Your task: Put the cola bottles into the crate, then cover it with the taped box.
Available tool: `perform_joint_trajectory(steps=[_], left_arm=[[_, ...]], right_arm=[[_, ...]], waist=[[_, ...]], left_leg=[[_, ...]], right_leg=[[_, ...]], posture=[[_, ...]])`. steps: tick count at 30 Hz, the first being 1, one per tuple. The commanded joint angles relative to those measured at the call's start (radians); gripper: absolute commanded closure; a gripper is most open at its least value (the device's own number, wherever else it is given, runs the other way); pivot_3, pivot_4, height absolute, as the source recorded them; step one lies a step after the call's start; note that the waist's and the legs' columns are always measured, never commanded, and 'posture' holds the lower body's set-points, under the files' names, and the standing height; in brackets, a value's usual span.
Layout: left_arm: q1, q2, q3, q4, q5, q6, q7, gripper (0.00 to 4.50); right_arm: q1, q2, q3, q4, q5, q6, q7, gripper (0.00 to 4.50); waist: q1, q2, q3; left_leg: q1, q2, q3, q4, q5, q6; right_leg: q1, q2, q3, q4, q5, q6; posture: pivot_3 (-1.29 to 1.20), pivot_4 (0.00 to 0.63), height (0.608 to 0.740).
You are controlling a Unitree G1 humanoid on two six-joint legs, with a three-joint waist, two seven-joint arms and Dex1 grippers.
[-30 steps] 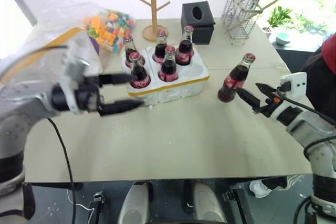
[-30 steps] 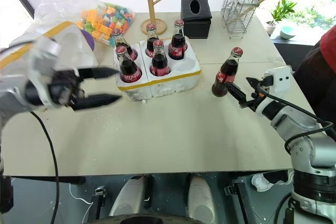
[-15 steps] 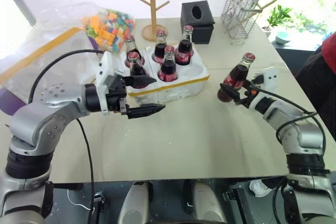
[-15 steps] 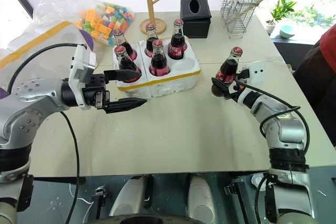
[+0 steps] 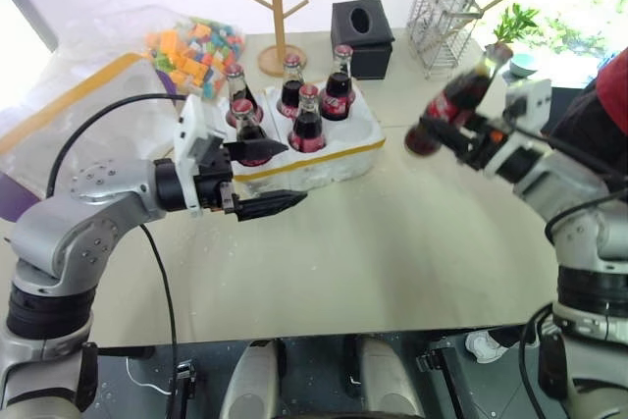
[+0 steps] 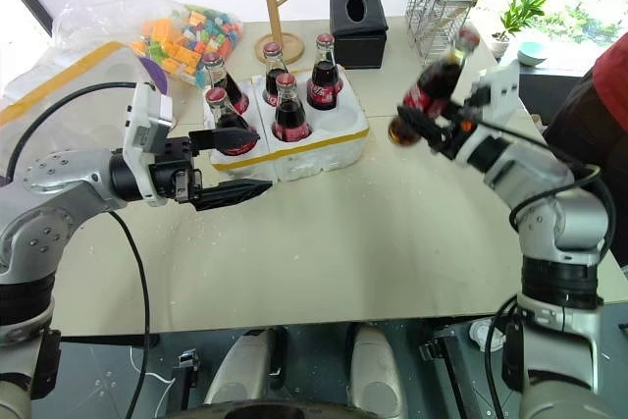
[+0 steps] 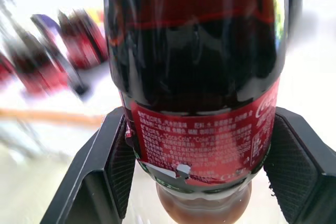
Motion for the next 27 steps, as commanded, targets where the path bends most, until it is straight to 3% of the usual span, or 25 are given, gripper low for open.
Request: perform_joint_trajectory(steps=[1,9,14,22,23,25,27], left_arm=[[0.005,0.022,0.05,0.003,0.014,-0.033,0.004,0.0],[0.016,0.021,0.081,-0.006,-0.003,-0.037,0.021,0.0],[0.019,0.026,0.094,-0.023,-0.014,-0.035,0.031,0.0],[0.021,0.031,0.09,-0.015,-0.004,-0.047,0.021,0.0],[0.019,0.033,0.093,-0.01,-0.005,-0.047,0.017,0.0],[0.018,0.042,0.105,-0.001,-0.01,-0.043,0.009,0.0],[0.033,0.065,0.129,0.0,-0.016,-0.038,-0.004,0.0]], right_arm=[[-0.138,0.013,0.059,-0.037,-0.001,0.007,0.008,1.75],[-0.295,0.122,0.221,0.129,-0.142,-0.055,0.01,1.75],[-0.272,0.117,0.327,0.243,-0.312,-0.131,0.005,1.75],[-0.245,0.172,0.35,0.353,-0.36,-0.166,0.03,1.75],[-0.244,0.177,0.345,0.36,-0.361,-0.16,0.031,0.74],[-0.239,0.18,0.331,0.355,-0.359,-0.149,0.031,0.03],[-0.223,0.169,0.313,0.322,-0.35,-0.142,0.035,0.03]], waist=[[-0.001,0.0,0.0],[-0.009,0.0,0.0],[-0.01,0.0,0.0],[0.003,0.0,0.0],[0.004,0.0,0.0],[0.004,-0.001,0.0],[0.004,-0.001,0.0]], left_leg=[[0.0,0.0,0.0,0.0,0.0,0.0],[-0.002,0.0,0.001,0.0,0.0,0.0],[-0.004,-0.001,0.001,0.0,0.0,0.0],[-0.004,-0.001,0.001,0.0,0.0,0.0],[-0.004,-0.001,0.001,0.0,0.0,0.0],[-0.003,-0.001,0.001,0.0,0.0,0.0],[-0.003,-0.001,0.001,0.0,0.0,0.0]], right_leg=[[0.0,0.0,0.0,0.0,0.0,0.0],[-0.001,-0.001,0.001,0.0,0.002,0.004],[-0.003,-0.001,0.001,-0.001,0.002,0.004],[-0.003,-0.001,0.001,0.0,0.002,0.004],[-0.003,-0.001,0.001,0.0,0.002,0.004],[-0.003,-0.001,0.001,0.0,0.002,0.004],[-0.002,-0.001,0.001,0.0,0.002,0.004]], posture=[[0.0,0.15,0.74],[0.0,0.15,0.74],[0.0,0.15,0.74],[0.0,0.15,0.74],[0.0,0.15,0.74],[0.0,0.15,0.74],[0.0,0.15,0.74]])
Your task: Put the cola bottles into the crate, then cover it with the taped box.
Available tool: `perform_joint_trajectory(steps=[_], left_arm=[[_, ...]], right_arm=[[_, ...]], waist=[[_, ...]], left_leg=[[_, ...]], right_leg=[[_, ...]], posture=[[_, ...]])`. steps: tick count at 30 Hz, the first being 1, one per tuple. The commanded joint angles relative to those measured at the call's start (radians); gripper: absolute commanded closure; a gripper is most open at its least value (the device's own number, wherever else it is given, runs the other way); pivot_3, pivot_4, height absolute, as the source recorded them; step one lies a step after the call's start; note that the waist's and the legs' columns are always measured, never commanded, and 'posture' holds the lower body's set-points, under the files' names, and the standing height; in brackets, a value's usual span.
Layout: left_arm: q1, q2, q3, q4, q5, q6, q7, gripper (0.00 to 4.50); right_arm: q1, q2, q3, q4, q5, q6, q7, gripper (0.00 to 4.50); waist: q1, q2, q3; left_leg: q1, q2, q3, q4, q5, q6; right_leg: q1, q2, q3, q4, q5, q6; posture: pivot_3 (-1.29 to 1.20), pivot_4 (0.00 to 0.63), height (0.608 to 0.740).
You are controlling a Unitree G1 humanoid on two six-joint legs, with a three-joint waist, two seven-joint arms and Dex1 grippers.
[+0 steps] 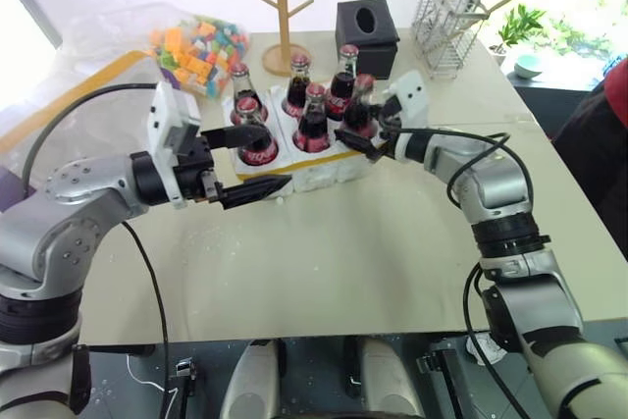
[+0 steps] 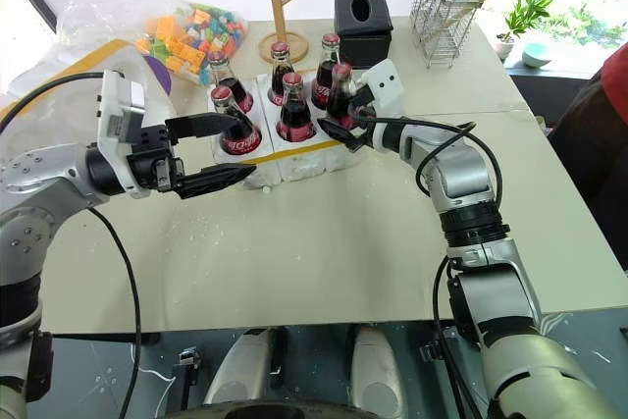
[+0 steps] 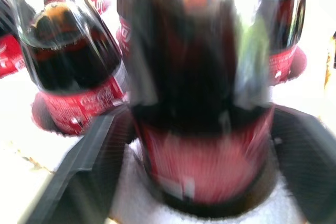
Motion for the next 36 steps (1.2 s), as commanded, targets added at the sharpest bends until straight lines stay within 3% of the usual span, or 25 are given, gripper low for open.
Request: perform_joint_trajectory(steps=[1,7,12,17,21,24,27,30,33,36], left_arm=[[0.021,0.057,0.08,-0.005,-0.019,-0.01,-0.031,0.0],[0.152,0.237,0.331,0.051,-0.057,0.057,-0.112,0.0],[0.343,0.458,0.655,0.281,0.008,0.131,-0.371,0.0],[0.664,0.572,0.837,0.508,0.334,-0.056,-0.638,0.0],[0.82,0.672,0.884,0.78,0.497,-0.248,-0.763,0.0],[0.823,0.774,0.781,1.021,0.575,-0.467,-0.766,0.0],[0.695,0.851,0.581,1.189,0.6,-0.625,-0.745,0.0],[0.471,0.88,0.344,1.265,0.6,-0.686,-0.701,0.0],[0.154,0.842,0.094,1.347,0.734,-0.737,-0.662,0.0],[-0.131,0.792,-0.076,1.445,0.872,-0.773,-0.653,0.0]], right_arm=[[0.025,-0.026,-0.064,-0.064,0.012,0.006,0.011,0.03],[0.108,-0.186,-0.159,-0.31,0.117,0.101,0.141,0.03],[0.194,-0.41,-0.293,-0.483,0.243,0.155,0.321,0.03],[0.244,-0.509,-0.362,-0.555,0.371,0.247,0.415,0.03],[0.205,-0.488,-0.364,-0.577,0.453,0.286,0.405,0.03],[0.173,-0.466,-0.346,-0.566,0.493,0.294,0.41,0.03],[0.152,-0.448,-0.312,-0.544,0.483,0.286,0.405,0.03],[0.142,-0.439,-0.284,-0.529,0.465,0.276,0.4,0.03],[0.14,-0.44,-0.286,-0.532,0.472,0.283,0.385,0.03],[0.146,-0.444,-0.29,-0.539,0.48,0.292,0.372,0.03]], waist=[[0.0,0.0,0.0],[0.0,0.001,0.001],[-0.003,0.001,0.001],[-0.02,0.001,0.0],[-0.025,0.0,0.0],[-0.019,0.0,0.0],[-0.015,0.0,0.0],[-0.018,0.0,0.0],[-0.018,-0.002,0.0],[-0.017,-0.002,0.0]], left_leg=[[0.0,0.0,0.0,0.0,0.0,0.0],[-0.001,0.0,0.0,-0.001,0.0,0.0],[-0.001,0.001,0.003,-0.004,0.0,0.0],[0.004,0.003,0.008,-0.012,0.0,0.0],[0.004,0.007,0.011,-0.014,0.0,-0.001],[0.003,0.011,0.011,-0.015,-0.001,-0.001],[0.002,0.012,0.011,-0.015,-0.001,-0.001],[-0.001,0.013,0.014,-0.015,-0.001,-0.001],[-0.004,0.012,0.018,-0.015,-0.001,-0.001],[-0.004,0.012,0.019,-0.014,-0.001,-0.001]], right_leg=[[0.0,0.0,0.0,0.0,0.0,0.0],[-0.002,0.0,0.0,0.0,0.0,0.0],[-0.005,0.0,0.0,0.0,-0.003,-0.004],[-0.006,-0.001,0.001,-0.003,-0.005,-0.007],[-0.009,0.002,0.002,-0.003,-0.005,-0.01],[-0.011,0.004,0.002,-0.004,-0.005,-0.013],[-0.012,0.004,0.002,-0.005,-0.004,-0.013],[-0.014,0.003,0.002,-0.007,-0.004,-0.014],[-0.018,0.004,0.002,-0.005,-0.003,-0.014],[-0.019,0.005,0.003,-0.001,-0.001,-0.009]], posture=[[0.0,0.15,0.74],[0.0,0.15,0.74],[0.0,0.15,0.74],[0.0,0.15,0.74],[0.0,0.15,0.74],[0.0,0.15,0.74],[0.0,0.15,0.74],[0.0,0.15,0.74],[0.0,0.15,0.74],[0.0,0.15,0.74]])
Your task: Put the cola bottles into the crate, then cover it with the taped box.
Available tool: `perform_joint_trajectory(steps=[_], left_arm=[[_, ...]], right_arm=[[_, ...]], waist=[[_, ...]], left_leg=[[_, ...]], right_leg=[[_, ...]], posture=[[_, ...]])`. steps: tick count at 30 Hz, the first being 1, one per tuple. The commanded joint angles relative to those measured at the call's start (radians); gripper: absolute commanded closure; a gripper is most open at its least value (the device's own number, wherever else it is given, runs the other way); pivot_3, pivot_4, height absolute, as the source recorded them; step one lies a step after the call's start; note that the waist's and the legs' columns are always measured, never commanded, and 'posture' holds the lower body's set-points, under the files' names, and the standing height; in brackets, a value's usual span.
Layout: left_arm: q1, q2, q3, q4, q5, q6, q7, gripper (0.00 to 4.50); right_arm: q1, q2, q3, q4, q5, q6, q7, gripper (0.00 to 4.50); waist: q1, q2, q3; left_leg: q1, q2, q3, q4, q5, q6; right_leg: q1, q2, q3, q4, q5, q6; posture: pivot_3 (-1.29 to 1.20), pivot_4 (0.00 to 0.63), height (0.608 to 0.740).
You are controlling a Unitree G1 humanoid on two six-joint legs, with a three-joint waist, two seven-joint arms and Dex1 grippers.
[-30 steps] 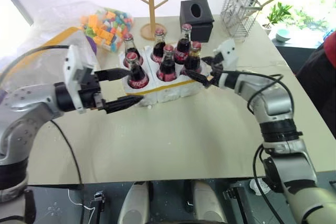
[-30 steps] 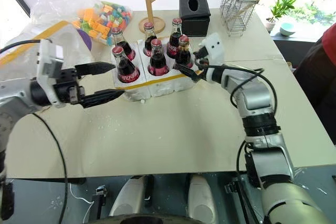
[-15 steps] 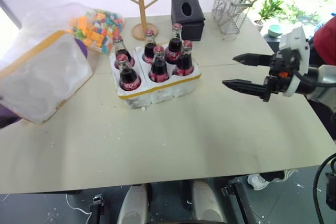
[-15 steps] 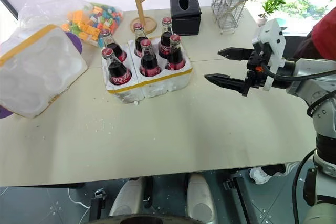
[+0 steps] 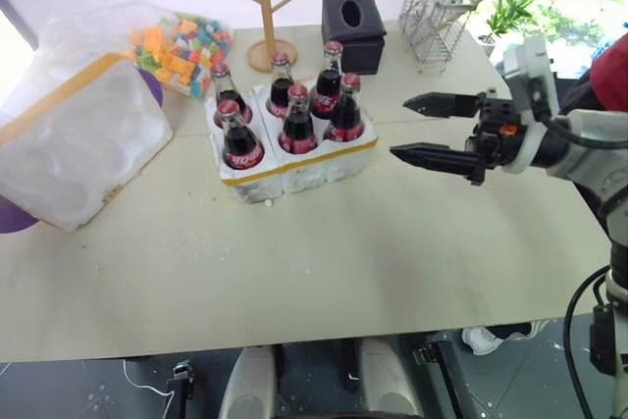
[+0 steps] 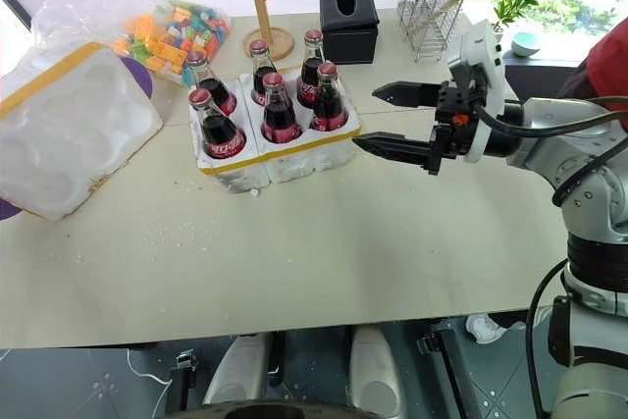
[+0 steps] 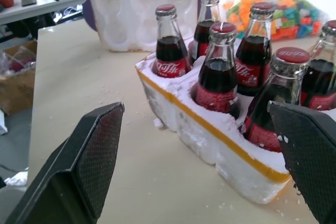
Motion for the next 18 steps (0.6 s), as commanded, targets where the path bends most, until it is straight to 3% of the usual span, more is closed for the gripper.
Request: perform_joint_trajectory(steps=[1,4,7,18], left_arm=[[-0.236,-0.034,-0.155,0.109,0.162,-0.044,0.016,0.0],[-0.463,-0.084,-0.274,0.206,0.291,-0.064,0.027,0.0],[-0.589,-0.123,-0.353,0.285,0.381,-0.078,0.032,0.0],[-0.636,-0.246,-0.405,0.4,0.458,-0.07,0.101,0.0]], right_arm=[[-0.005,-0.013,-0.03,-0.029,0.013,0.005,-0.019,0.03],[0.02,-0.024,-0.037,-0.053,0.012,0.014,-0.039,0.03],[0.04,-0.029,-0.062,-0.073,0.026,0.033,-0.071,0.03],[-0.027,-0.067,-0.083,-0.091,0.085,0.094,-0.103,0.03]], waist=[[0.0,0.0,0.0],[0.001,-0.001,-0.001],[-0.002,-0.002,-0.001],[-0.002,-0.003,-0.001]], left_leg=[[0.0,0.0,0.0,0.0,0.0,0.0],[0.002,0.002,0.0,0.002,0.0,0.0],[0.003,0.002,0.0,0.004,0.0,0.0],[0.002,0.002,0.001,0.003,0.0,0.0]], right_leg=[[0.0,0.0,0.0,0.001,0.0,0.0],[0.0,0.002,0.0,0.004,0.0,0.001],[0.001,0.002,0.0,0.005,0.001,0.001],[0.0,0.002,0.002,0.004,0.001,0.001]], posture=[[0.0,0.15,0.74],[0.0,0.15,0.74],[0.0,0.15,0.74],[0.0,0.15,0.74]])
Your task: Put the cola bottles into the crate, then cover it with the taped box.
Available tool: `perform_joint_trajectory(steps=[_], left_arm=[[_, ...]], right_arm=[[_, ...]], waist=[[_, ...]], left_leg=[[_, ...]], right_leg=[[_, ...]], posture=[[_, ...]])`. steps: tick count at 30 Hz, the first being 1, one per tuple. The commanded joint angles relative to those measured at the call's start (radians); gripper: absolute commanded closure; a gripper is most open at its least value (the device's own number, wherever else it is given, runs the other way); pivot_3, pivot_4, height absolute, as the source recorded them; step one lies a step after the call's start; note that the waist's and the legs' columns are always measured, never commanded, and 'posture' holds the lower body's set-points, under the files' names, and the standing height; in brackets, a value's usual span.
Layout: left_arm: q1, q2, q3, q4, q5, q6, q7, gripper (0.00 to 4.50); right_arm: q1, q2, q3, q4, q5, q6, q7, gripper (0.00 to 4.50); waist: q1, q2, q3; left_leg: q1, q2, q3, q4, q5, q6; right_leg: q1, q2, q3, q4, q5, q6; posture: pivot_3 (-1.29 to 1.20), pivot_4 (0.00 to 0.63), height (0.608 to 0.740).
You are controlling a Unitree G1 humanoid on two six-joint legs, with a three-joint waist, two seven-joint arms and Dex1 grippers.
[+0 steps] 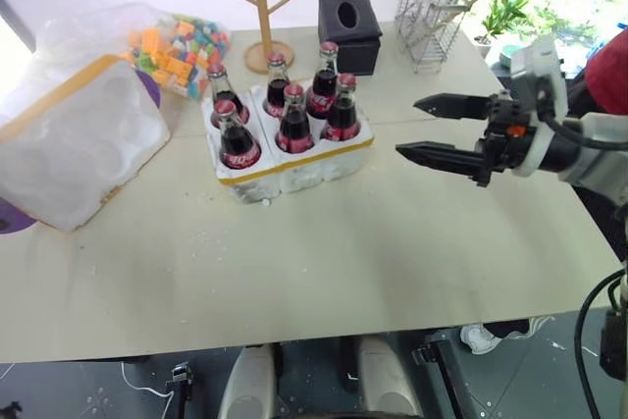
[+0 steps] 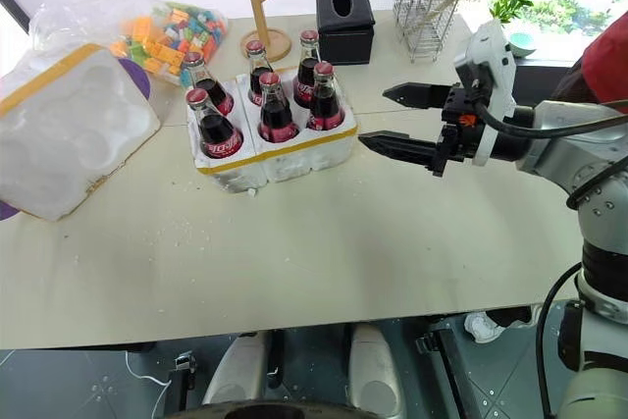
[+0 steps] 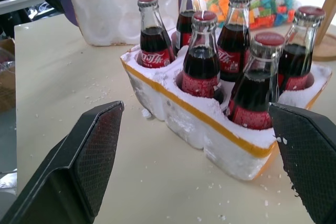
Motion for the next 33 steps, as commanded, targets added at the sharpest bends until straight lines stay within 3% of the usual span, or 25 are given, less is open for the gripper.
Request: perform_joint_trajectory(steps=[1,9,12,18,19,25,33], left_arm=[[-0.006,-0.006,0.0,0.016,0.013,0.005,0.022,0.0],[-0.049,-0.052,0.039,0.024,-0.019,0.075,0.018,0.0],[-0.072,-0.054,0.037,0.022,-0.016,0.092,-0.014,0.91],[-0.073,-0.046,0.025,0.021,-0.003,0.097,-0.046,3.88],[-0.071,-0.044,0.024,0.021,-0.001,0.095,-0.051,4.18],[-0.042,-0.048,0.054,0.007,-0.03,0.023,0.016,4.23],[-0.032,-0.093,0.182,-0.11,-0.137,-0.261,0.338,4.23]], right_arm=[[-0.042,-0.023,-0.035,-0.016,0.022,0.001,-0.008,0.03],[-0.021,-0.036,-0.04,-0.03,0.02,-0.006,-0.013,0.03],[-0.014,-0.037,-0.043,-0.032,0.02,-0.008,-0.014,0.0],[0.0,-0.025,-0.041,-0.028,0.013,-0.019,-0.023,0.0],[0.001,-0.023,-0.041,-0.026,0.013,-0.02,-0.025,0.0],[0.021,-0.025,-0.034,-0.025,0.008,-0.034,-0.021,0.0],[0.115,-0.04,-0.074,-0.071,0.01,-0.043,-0.035,0.0]], waist=[[0.0,-0.001,0.0],[0.005,-0.001,-0.001],[0.004,-0.002,-0.001],[0.002,-0.002,-0.001],[0.002,-0.002,-0.001],[0.002,-0.002,-0.001],[0.007,-0.004,-0.001]], left_leg=[[0.0,0.0,0.0,0.0,0.0,0.0],[0.0,0.0,0.0,0.001,0.0,0.0],[0.0,0.0,0.0,0.003,0.0,0.0],[0.001,0.0,0.0,0.003,0.0,0.0],[0.001,0.0,-0.001,0.003,0.0,0.0],[0.001,0.0,-0.001,0.003,0.0,0.0],[0.0,0.0,-0.001,0.006,0.0,0.0]], right_leg=[[0.0,0.0,0.0,0.0,0.0,0.0],[0.001,0.0,0.0,0.001,0.0,0.0],[0.001,0.0,0.0,0.001,0.0,0.0],[0.002,0.0,0.0,0.002,0.0,0.0],[0.002,0.0,0.0,0.002,0.0,0.0],[0.002,0.0,0.0,0.002,0.0,0.0],[0.002,-0.001,0.0,0.002,0.001,0.002]], posture=[[0.0,0.15,0.74],[0.0,0.15,0.74],[0.0,0.15,0.74],[0.0,0.15,0.74],[0.0,0.15,0.74],[0.0,0.15,0.74],[0.0,0.15,0.74]])
